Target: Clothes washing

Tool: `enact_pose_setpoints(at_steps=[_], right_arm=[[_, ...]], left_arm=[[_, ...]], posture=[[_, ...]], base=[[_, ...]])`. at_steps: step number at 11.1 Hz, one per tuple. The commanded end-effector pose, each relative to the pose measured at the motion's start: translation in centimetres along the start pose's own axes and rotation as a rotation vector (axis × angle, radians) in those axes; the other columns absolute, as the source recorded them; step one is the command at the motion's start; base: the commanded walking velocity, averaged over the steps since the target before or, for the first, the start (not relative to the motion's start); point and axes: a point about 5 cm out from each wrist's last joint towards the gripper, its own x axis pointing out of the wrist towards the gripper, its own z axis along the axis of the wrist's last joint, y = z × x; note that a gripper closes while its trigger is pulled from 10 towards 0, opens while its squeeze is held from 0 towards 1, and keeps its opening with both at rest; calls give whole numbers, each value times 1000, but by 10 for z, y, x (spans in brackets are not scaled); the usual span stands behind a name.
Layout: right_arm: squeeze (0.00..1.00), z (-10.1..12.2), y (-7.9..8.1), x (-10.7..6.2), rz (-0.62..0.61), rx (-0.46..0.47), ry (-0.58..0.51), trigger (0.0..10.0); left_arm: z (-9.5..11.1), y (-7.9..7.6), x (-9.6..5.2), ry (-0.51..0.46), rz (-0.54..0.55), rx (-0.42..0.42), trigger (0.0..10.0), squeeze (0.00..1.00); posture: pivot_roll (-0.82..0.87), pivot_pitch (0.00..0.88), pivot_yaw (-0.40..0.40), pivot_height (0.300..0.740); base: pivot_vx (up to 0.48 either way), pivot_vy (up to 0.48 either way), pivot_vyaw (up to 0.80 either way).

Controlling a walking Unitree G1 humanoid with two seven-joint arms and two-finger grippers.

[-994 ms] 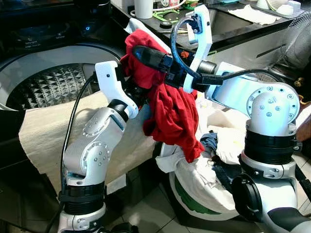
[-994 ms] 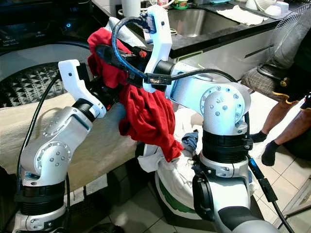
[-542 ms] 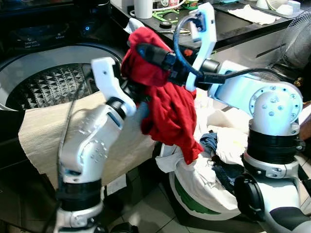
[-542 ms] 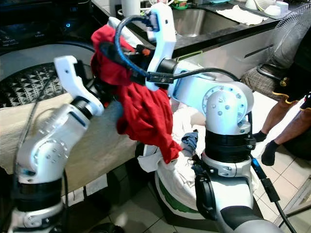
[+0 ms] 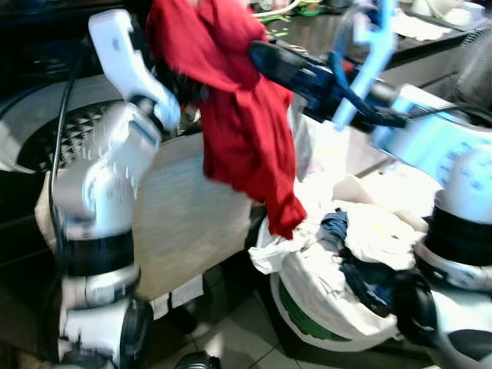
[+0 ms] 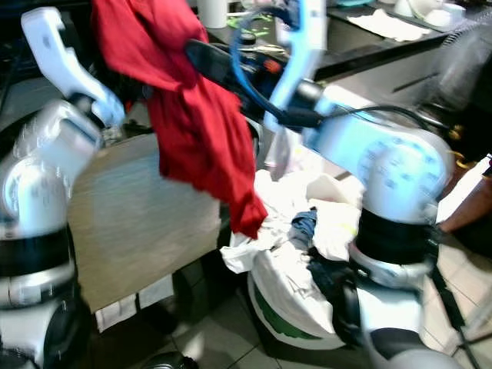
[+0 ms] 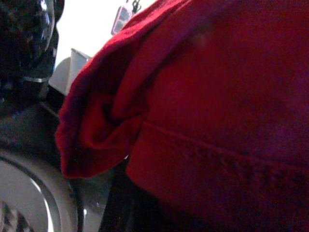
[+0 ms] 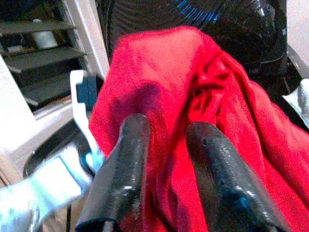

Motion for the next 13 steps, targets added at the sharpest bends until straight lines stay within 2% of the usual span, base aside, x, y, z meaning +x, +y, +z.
enact_pose_setpoints(at_steps=[1,2,3,4,5,6,7,8,9,10,11,12,13], right_arm=[[1000,7,-1,-9,-19,-55,-30,10000],[0,7,-7,-16,-67,-84,-39,10000],[0,7,-13,-21,-116,-95,-40,10000],[0,6,-19,-25,-185,-134,-33,10000],[0,3,-24,-27,-218,-155,-28,10000],[0,2,-25,-27,-224,-162,-30,10000],[0,0,-24,-26,-229,-172,-30,10000],[0,-4,-21,-29,-232,-189,-14,10000],[0,-12,-23,-34,-245,-221,50,10000],[0,-27,-32,-43,-313,-281,182,10000],[0,-38,-52,-54,-477,-343,269,10000],[0,-35,-53,-55,-479,-369,230,10000],[0,-25,-43,-49,-424,-392,157,10000]], left_arm=[[17,-3,11,-58,-36,44,0,0],[38,-4,34,-106,-38,113,0,0],[62,-1,51,-169,8,172,0,0],[101,4,67,-283,118,294,0,0],[137,7,74,-383,237,436,0,0],[150,8,75,-412,307,536,0,0],[152,12,76,-388,377,771,0,0],[127,23,78,-275,360,951,0,0],[96,31,80,-140,271,993,0,0],[53,32,81,30,102,971,0,0],[3,35,75,194,-26,940,10000,0],[-19,41,70,254,3,868,10000,0],[-24,48,68,263,83,802,10000,906]], posture=[[-42,0,4,719],[-49,0,13,719],[-51,0,14,719],[-55,0,20,719],[-55,0,29,719],[-58,0,37,719],[-63,0,47,719],[-70,0,51,719],[-70,0,48,719],[-63,0,34,719],[-60,0,25,719],[-59,0,22,719],[-64,0,23,719]], base=[[0,0,0],[0,0,0],[0,0,0],[0,0,0],[0,0,0],[0,0,0],[0,0,0],[0,0,0],[0,0,0],[0,0,0],[0,0,0],[0,0,0],[0,0,0]])
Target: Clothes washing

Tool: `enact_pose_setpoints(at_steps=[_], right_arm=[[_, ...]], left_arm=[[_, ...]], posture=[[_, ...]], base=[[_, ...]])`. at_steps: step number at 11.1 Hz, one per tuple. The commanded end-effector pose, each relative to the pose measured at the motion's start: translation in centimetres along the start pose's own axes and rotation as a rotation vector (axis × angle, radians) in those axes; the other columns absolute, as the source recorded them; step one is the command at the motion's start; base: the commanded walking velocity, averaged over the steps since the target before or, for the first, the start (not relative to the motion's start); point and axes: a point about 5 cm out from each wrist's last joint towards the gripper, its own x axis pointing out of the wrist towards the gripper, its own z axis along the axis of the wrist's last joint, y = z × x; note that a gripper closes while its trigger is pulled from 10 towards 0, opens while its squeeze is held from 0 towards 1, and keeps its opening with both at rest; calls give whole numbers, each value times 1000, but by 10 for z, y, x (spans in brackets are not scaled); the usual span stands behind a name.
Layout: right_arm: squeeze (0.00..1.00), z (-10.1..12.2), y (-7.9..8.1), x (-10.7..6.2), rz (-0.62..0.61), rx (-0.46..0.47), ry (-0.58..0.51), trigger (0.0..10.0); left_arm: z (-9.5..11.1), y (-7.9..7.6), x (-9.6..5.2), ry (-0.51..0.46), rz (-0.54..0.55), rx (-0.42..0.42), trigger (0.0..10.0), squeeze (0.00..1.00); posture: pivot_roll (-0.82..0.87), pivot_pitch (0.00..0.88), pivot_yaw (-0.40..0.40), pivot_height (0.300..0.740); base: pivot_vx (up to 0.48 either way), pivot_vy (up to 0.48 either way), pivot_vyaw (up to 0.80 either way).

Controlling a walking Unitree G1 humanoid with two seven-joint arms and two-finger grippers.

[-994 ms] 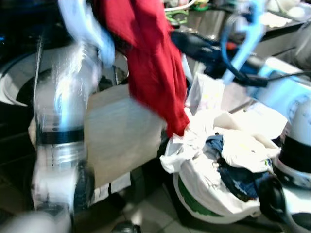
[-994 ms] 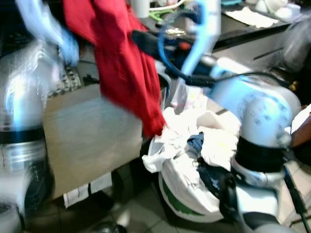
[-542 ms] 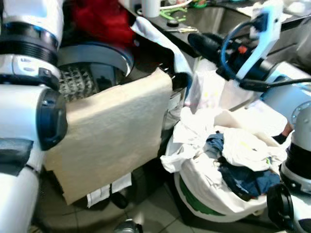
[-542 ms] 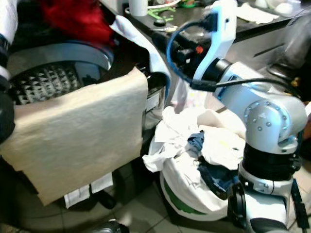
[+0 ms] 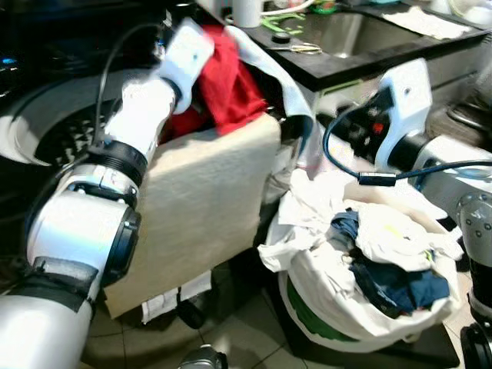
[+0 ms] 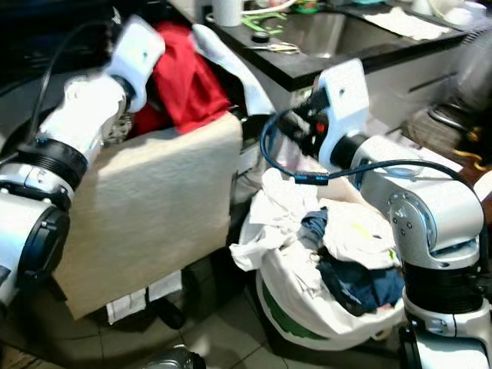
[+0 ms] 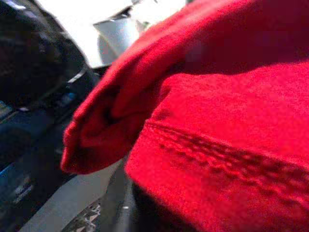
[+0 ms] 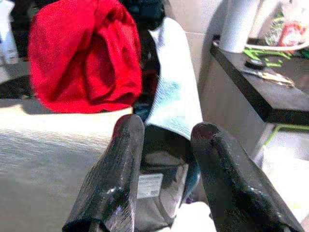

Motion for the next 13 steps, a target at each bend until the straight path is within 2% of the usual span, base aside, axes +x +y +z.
enact_pose_setpoints(at_steps=[1,3,4,6,7,10,11,12,13], right_arm=[[0,13,4,-2,30,-30,-59,10000],[0,17,6,-1,51,-45,-90,10000],[0,17,-2,2,-20,-22,-93,10000],[0,13,-11,4,-82,14,-58,10000],[0,10,-13,4,-97,17,-48,10000],[0,9,-13,4,-106,20,-44,10000],[0,9,-13,5,-104,20,-46,10000],[0,9,-13,5,-104,18,-49,10000],[0,8,-12,4,-111,1,-68,10000]], left_arm=[[15,15,0,-26,65,-27,10000,1000],[15,32,-2,52,185,-50,10000,1000],[9,43,-5,146,256,-89,10000,1000],[-7,44,-9,262,222,-113,10000,1000],[-11,43,-10,275,223,-168,10000,1000],[-14,44,-11,290,228,-166,10000,1000],[-15,41,-11,294,206,-141,10000,1000],[-10,38,-8,234,172,-134,10000,341],[4,31,-4,83,89,-205,10000,0]], posture=[[-65,0,24,719],[-64,0,24,719],[-64,0,26,719],[-63,0,26,719],[-62,0,30,719],[-62,0,29,719],[-63,0,29,719],[-65,0,32,719],[-72,0,36,719]], base=[[0,0,0],[0,0,0],[0,0,0],[0,0,0],[0,0,0],[0,0,0],[0,0,0],[0,0,0],[0,0,0]])
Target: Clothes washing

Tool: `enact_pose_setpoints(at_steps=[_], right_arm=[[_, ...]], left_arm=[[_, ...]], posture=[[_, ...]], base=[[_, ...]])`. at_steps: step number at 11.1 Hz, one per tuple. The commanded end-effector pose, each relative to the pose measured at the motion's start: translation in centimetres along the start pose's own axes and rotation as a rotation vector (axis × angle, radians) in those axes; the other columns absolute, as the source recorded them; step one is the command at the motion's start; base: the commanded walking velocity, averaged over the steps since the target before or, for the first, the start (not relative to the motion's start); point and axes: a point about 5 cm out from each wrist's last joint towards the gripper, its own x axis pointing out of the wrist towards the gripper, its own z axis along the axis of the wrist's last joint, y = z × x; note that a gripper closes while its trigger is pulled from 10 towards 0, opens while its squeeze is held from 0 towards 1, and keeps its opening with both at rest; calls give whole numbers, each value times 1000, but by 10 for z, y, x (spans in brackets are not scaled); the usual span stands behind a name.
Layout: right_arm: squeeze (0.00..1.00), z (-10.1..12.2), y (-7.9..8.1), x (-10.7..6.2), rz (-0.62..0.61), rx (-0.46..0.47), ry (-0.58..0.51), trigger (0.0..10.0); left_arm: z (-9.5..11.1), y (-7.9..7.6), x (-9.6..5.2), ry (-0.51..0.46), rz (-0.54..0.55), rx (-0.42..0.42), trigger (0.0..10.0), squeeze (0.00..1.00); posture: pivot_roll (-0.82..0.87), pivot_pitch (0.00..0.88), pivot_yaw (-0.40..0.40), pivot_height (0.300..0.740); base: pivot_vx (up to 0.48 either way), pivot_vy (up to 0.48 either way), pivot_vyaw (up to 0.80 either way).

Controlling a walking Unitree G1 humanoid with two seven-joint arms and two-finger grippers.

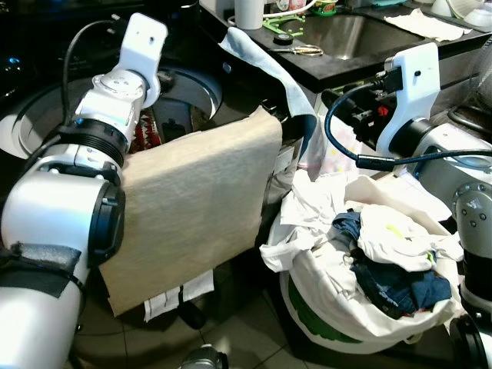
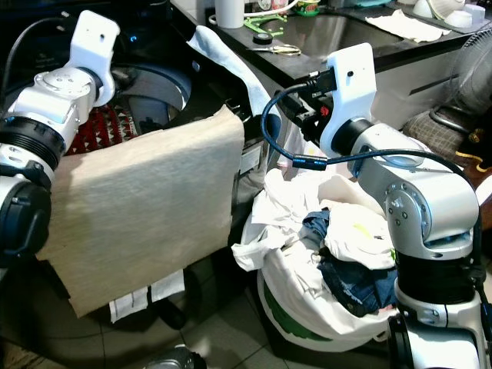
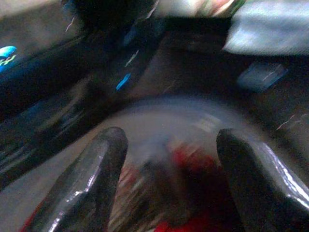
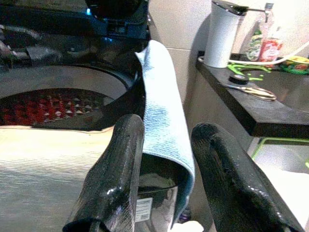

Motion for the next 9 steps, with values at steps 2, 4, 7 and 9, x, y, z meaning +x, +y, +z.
enact_pose_setpoints(at_steps=[2,4,7,9], right_arm=[[0,-2,-7,-5,-98,-43,-54,10000],[0,-2,-39,-18,-393,-4,-158,10000],[0,-13,-71,-36,-570,51,-144,10000],[0,-26,-71,-37,-561,56,-113,10000]], left_arm=[[20,-17,-5,-248,-245,-105,10000,0],[26,-46,-48,-481,-640,-204,10000,0],[-4,-86,-118,-491,-931,-72,10000,0],[-28,-101,-136,-437,-972,-12,10000,0]], posture=[[-78,0,41,719],[-70,0,27,719],[-52,0,14,719],[-47,0,9,719]], base=[[0,0,0],[0,0,0],[0,0,0],[0,0,0]])
